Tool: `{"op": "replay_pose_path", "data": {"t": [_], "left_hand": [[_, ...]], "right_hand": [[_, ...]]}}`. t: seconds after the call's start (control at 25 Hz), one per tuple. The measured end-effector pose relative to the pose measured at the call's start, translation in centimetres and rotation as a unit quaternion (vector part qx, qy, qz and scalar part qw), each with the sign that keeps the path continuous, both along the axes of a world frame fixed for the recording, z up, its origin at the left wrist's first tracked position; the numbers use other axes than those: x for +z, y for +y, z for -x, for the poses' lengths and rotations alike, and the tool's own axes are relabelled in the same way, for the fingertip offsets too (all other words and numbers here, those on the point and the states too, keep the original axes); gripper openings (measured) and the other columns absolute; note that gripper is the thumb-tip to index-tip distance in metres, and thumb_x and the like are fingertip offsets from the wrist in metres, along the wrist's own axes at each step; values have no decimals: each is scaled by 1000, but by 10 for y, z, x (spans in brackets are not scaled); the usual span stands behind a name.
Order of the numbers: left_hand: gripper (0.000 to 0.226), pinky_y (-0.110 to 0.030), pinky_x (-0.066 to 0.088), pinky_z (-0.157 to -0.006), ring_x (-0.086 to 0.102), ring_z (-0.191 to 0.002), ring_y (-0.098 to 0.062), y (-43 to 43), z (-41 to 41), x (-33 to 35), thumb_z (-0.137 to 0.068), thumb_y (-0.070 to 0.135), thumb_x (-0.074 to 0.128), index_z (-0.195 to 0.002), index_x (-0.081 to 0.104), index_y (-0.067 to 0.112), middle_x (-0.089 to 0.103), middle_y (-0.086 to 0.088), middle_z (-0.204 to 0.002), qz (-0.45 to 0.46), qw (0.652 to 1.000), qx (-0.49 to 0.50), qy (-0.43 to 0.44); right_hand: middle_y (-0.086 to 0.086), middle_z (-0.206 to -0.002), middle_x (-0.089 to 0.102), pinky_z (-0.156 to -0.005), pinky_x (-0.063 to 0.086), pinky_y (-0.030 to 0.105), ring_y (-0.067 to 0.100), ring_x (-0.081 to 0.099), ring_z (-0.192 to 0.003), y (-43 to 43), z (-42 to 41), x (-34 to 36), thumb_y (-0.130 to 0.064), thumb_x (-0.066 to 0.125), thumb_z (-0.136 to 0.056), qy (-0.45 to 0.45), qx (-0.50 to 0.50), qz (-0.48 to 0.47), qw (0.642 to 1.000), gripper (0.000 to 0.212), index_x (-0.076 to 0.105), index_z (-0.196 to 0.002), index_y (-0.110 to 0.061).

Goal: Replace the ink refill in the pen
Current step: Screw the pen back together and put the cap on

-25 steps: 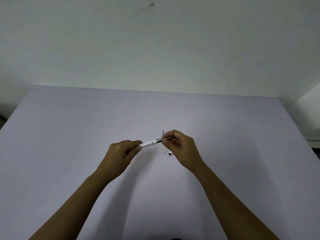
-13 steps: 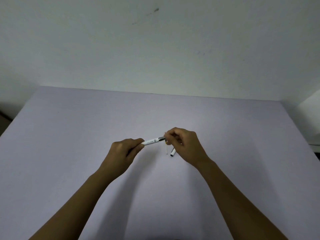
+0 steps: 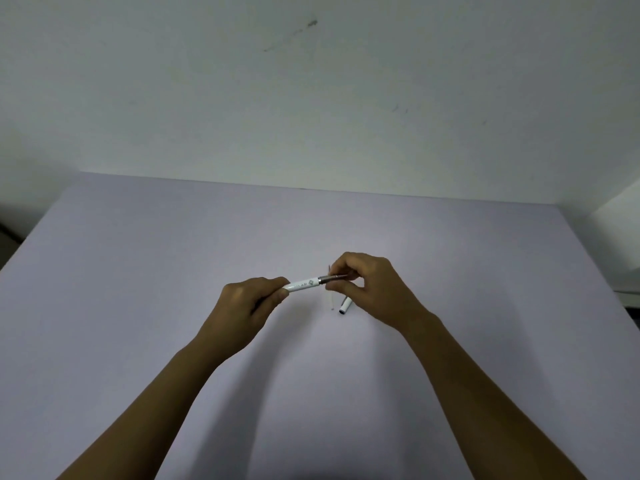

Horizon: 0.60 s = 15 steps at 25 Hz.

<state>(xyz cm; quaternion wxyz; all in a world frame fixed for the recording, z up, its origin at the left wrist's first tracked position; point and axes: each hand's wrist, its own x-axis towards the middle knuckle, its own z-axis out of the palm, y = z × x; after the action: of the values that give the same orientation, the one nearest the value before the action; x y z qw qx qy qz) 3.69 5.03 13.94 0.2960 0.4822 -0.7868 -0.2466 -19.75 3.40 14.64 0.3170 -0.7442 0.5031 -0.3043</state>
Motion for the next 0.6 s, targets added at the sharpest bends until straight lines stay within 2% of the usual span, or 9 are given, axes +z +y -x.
{"op": "replay_pose_path", "data": {"t": [0.04,0.12,0.24,0.32,0.4,0.48,0.56,0.6], "left_hand": [[18,-14,32,-53,44,-60,-18,0,0,0,-89,24,49,-90,65,16,55,-6,-57,-1,1000,-3,-2],[16,-13,32,-53,43,-60,-17,0,0,0,-90,24,50,-88,64,16,54,-6,-56,0,1000,-4,-5],[10,-16,31,-53,42,-56,-17,0,0,0,-92,16,54,-89,64,17,54,-6,-57,-5,1000,-7,-11],[10,-16,31,-53,40,-52,-13,0,0,0,-91,16,55,-89,64,18,53,-6,-56,-3,1000,-8,-16],[10,-15,31,-53,42,-55,-15,0,0,-1,-92,17,54,-89,64,18,53,-5,-56,-1,1000,-10,-17],[10,-13,31,-53,43,-58,-16,0,-1,-1,-92,17,54,-89,64,18,53,-5,-57,-5,1000,-8,-15],[10,-14,32,-53,43,-59,-17,0,-2,-2,-92,16,54,-90,64,18,55,-5,-57,-4,1000,-10,-13],[10,-15,32,-53,44,-60,-18,0,-2,-2,-92,17,54,-91,64,18,55,-7,-58,-1,1000,-13,-12]], "right_hand": [[-4,-75,66,-66,48,13,5,60,-69,0,1,0,-33,63,-86,14,4,4,1000,14,64,-83,-19],[0,-73,66,-62,51,22,9,61,-63,0,1,0,-39,58,-88,29,-2,2,1000,22,64,-83,-19],[-2,-88,68,-76,56,24,7,64,-84,2,0,1,-34,64,-85,0,-2,6,1000,15,61,-92,-22],[0,-81,68,-74,55,30,10,63,-76,1,0,1,-34,60,-88,13,6,18,1000,14,62,-86,-20],[4,-75,67,-67,54,37,18,61,-69,1,-2,1,-40,52,-90,38,-9,0,999,26,62,-83,-17],[0,-85,67,-73,56,32,16,64,-78,3,-3,2,-39,56,-89,19,-3,-22,1000,21,61,-93,-19],[-3,-91,66,-80,54,28,12,63,-86,7,-4,0,-30,61,-88,17,15,21,1000,17,60,-98,-17],[-1,-87,66,-76,53,30,15,62,-82,8,-5,0,-27,60,-90,23,17,46,999,14,61,-95,-14]]}}
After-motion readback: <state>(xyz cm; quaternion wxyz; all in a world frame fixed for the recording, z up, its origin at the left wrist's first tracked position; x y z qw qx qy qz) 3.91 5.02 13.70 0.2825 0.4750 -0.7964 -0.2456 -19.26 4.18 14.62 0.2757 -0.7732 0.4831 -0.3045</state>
